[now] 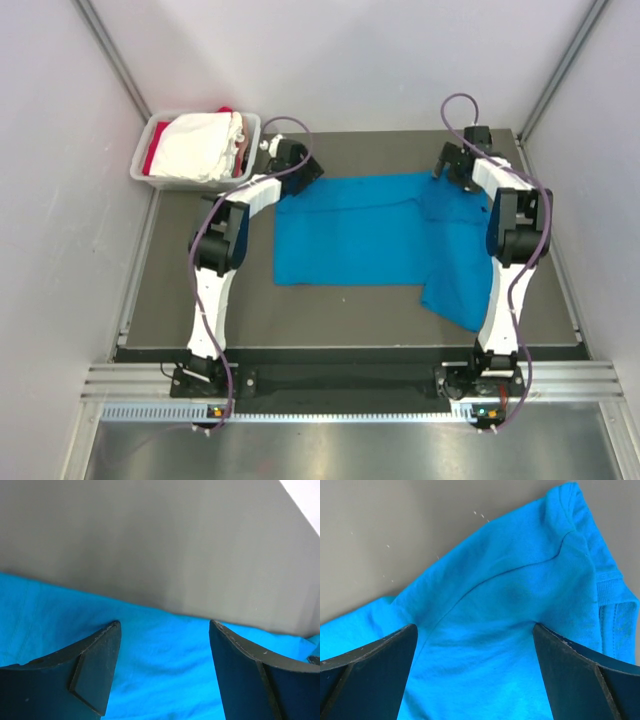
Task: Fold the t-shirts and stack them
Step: Fold the tshirt
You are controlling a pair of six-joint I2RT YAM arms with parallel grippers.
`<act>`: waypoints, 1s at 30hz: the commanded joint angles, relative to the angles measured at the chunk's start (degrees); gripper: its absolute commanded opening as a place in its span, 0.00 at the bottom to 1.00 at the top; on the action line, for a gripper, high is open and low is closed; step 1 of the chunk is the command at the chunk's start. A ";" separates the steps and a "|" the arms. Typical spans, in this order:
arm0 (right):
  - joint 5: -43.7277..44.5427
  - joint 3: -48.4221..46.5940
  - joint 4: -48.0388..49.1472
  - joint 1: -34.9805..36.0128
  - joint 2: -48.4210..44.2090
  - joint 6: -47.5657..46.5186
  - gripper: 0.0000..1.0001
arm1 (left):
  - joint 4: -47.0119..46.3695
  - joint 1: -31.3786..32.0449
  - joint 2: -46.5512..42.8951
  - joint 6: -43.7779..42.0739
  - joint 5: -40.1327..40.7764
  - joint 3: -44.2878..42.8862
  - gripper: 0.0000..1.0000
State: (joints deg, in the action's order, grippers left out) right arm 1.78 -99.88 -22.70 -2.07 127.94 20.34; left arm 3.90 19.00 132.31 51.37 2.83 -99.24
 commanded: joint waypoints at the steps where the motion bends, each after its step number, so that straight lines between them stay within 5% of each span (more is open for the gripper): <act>1: -0.72 -3.92 -1.38 -0.66 2.93 -1.00 1.00 | 4.36 -1.87 4.79 -0.48 1.39 -2.18 0.76; 11: -1.61 -5.16 0.19 -0.48 3.29 0.84 1.00 | 8.05 -2.04 9.46 -3.12 0.42 -11.58 0.76; 24: -3.98 -4.01 2.92 -0.40 -7.70 -1.97 1.00 | 5.85 -1.60 -7.14 -12.88 1.21 -4.30 0.77; 30: -4.42 -6.30 1.96 -0.31 -4.11 -1.35 1.00 | 5.15 -1.25 -5.41 -9.64 -0.27 -1.83 0.77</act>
State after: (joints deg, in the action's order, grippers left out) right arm -1.74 -103.72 -21.98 -2.17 124.03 19.18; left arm 10.46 17.65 128.49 40.56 3.07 -102.94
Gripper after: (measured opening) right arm 0.996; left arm 0.766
